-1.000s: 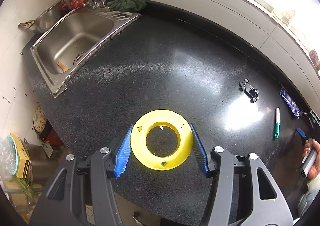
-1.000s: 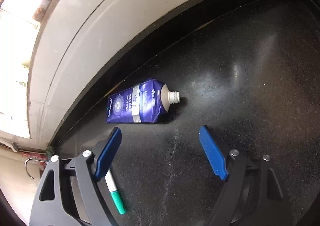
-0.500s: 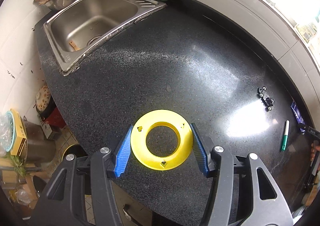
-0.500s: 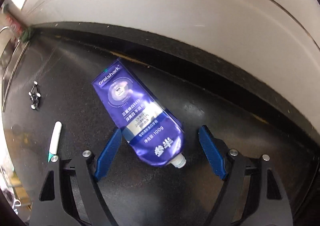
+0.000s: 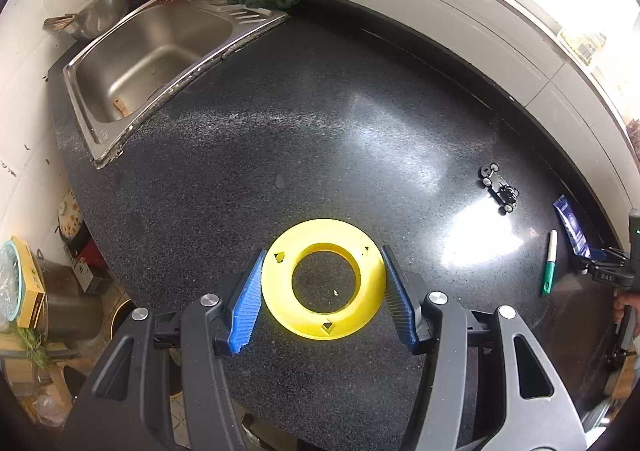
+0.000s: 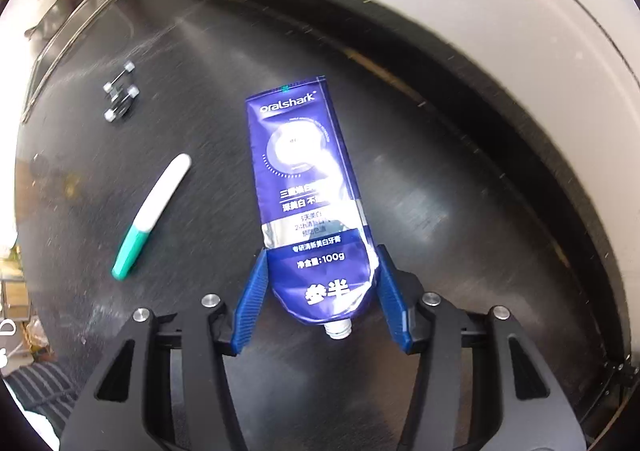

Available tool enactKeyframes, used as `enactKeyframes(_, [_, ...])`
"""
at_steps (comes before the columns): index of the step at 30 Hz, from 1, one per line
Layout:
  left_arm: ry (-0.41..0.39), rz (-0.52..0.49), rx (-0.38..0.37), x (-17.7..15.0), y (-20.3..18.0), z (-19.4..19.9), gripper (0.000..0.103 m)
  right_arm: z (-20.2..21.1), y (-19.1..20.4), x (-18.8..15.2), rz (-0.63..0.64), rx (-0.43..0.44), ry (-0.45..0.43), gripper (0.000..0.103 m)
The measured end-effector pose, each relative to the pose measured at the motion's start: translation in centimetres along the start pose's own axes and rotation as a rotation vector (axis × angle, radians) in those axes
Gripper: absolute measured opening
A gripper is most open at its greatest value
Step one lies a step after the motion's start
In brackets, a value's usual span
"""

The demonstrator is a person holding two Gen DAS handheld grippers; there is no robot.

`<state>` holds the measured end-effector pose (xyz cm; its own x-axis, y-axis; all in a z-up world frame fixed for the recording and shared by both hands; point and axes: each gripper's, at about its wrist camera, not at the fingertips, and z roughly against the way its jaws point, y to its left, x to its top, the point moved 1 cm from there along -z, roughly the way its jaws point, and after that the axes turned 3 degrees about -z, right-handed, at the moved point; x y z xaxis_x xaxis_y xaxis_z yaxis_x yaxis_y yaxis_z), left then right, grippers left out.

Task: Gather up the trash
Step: 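Grasp the blue toothpaste tube with the right gripper while the left gripper holds the reel, then lift the tube with the right gripper while the left gripper carries the reel toward the bin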

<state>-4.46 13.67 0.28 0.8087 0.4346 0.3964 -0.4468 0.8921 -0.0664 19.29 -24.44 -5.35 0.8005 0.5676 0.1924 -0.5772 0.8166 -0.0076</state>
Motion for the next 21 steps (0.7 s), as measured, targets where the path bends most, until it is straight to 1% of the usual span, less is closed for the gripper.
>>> enactKeyframes(2, [-0.003, -0.011, -0.007, -0.4, -0.2, 0.2, 0.055, 0.0, 1.2, -0.8, 0.017, 0.075, 0.032, 0.053])
enactKeyframes(3, [-0.002, -0.016, -0.01, -0.6, -0.3, 0.3, 0.055, -0.5, 1.4, -1.7, 0.021, 0.1, 0.043, 0.053])
enactKeyframes(4, [-0.001, -0.018, -0.011, -0.9, -0.3, 0.4, 0.055, -0.6, 1.6, -1.9, 0.023, 0.107, 0.043, 0.053])
enactKeyframes(6, [0.0, -0.018, -0.015, -1.3, -0.1, 0.5, 0.055, -0.6, 1.7, -1.8, 0.007, 0.109, 0.027, 0.06])
enactKeyframes(7, [0.0, -0.017, -0.017, -1.5, 0.0, 0.6, 0.055, -0.7, 1.6, -1.6, -0.012, 0.114, 0.024, 0.061])
enactKeyframes(8, [0.0, -0.017, -0.018, -1.7, 0.1, 0.7, 0.055, -0.7, 1.1, -2.1, -0.03, 0.126, 0.024, 0.061])
enactKeyframes(10, [-0.003, -0.015, -0.019, -2.1, 0.4, 1.0, 0.055, -0.9, 0.4, -1.4, -0.054, 0.154, 0.02, 0.062])
enactKeyframes(11, [-0.005, -0.009, -0.018, -2.3, 0.6, 1.1, 0.055, -0.7, 0.5, -1.2, -0.05, 0.158, 0.021, 0.059])
enactKeyframes(12, [-0.008, -0.002, -0.016, -2.4, 0.8, 1.3, 0.055, -0.9, 0.7, -0.9, -0.037, 0.159, 0.027, 0.046])
enactKeyframes(13, [-0.01, 0.007, -0.014, -2.5, 1.1, 1.4, 0.055, -1.1, 0.9, -0.6, -0.026, 0.176, 0.045, 0.038])
enactKeyframes(14, [-0.011, 0.017, -0.012, -2.7, 1.4, 1.5, 0.055, -1.4, 1.3, -0.3, -0.026, 0.202, 0.075, 0.018])
enactKeyframes(15, [-0.011, 0.026, -0.011, -2.8, 1.6, 1.5, 0.055, -1.6, 1.7, 0.2, -0.032, 0.226, 0.089, 0.011])
enactKeyframes(16, [-0.012, 0.032, -0.009, -3.1, 1.9, 1.6, 0.055, -1.7, 2.1, 0.2, -0.023, 0.231, 0.096, 0.009])
enactKeyframes(19, [-0.009, 0.045, -0.009, -3.5, 2.3, 1.6, 0.055, -1.0, 4.1, 0.3, 0.057, 0.143, 0.085, 0.007])
enactKeyframes(21, [-0.006, 0.048, -0.008, -3.9, 2.4, 1.6, 0.055, -1.0, 5.6, -0.4, 0.101, 0.09, 0.072, 0.007])
